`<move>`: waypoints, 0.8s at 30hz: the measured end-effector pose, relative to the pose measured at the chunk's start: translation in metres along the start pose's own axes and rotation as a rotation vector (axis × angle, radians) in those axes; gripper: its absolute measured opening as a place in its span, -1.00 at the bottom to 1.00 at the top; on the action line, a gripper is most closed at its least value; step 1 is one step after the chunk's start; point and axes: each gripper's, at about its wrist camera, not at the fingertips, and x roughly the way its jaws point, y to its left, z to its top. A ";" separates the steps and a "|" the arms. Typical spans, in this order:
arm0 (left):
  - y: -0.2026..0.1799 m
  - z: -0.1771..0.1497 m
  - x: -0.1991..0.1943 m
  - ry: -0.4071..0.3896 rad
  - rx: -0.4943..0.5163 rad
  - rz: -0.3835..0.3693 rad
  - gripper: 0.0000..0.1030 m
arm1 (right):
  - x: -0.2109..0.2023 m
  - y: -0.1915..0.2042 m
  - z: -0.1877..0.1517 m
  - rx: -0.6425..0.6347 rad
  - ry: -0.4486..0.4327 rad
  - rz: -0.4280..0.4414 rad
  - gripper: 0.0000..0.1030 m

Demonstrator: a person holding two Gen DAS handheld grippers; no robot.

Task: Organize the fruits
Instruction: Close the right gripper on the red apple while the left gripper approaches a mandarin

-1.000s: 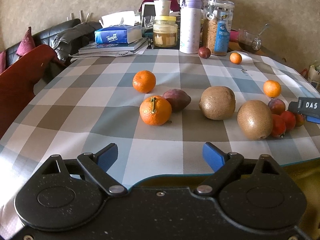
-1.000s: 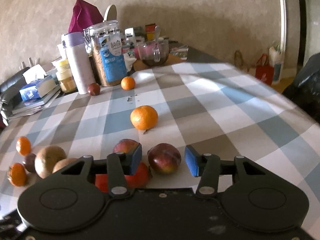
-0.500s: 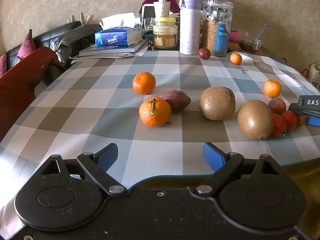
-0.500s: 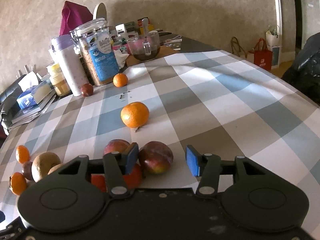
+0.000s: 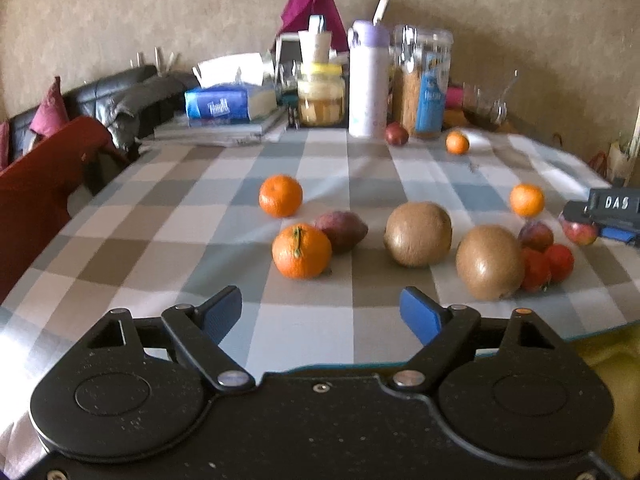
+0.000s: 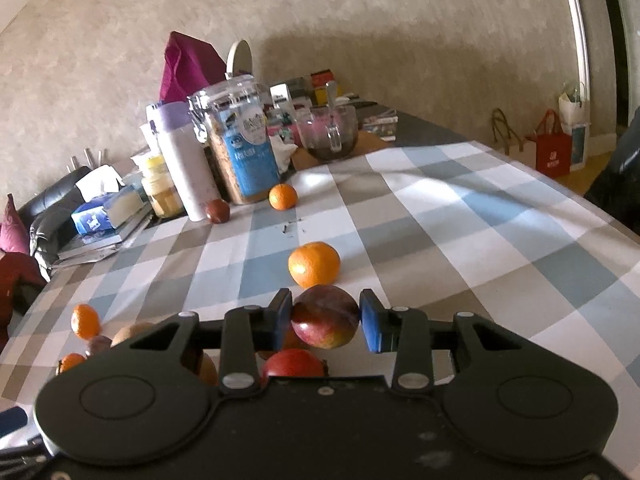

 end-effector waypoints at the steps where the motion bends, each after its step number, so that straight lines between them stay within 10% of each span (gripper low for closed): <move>1: 0.001 0.001 -0.002 -0.013 -0.002 0.007 0.69 | -0.001 0.001 0.000 -0.001 -0.005 0.005 -0.25; 24: -0.004 0.039 0.046 0.022 -0.042 0.046 0.66 | -0.010 0.010 -0.003 -0.046 -0.027 0.046 -0.25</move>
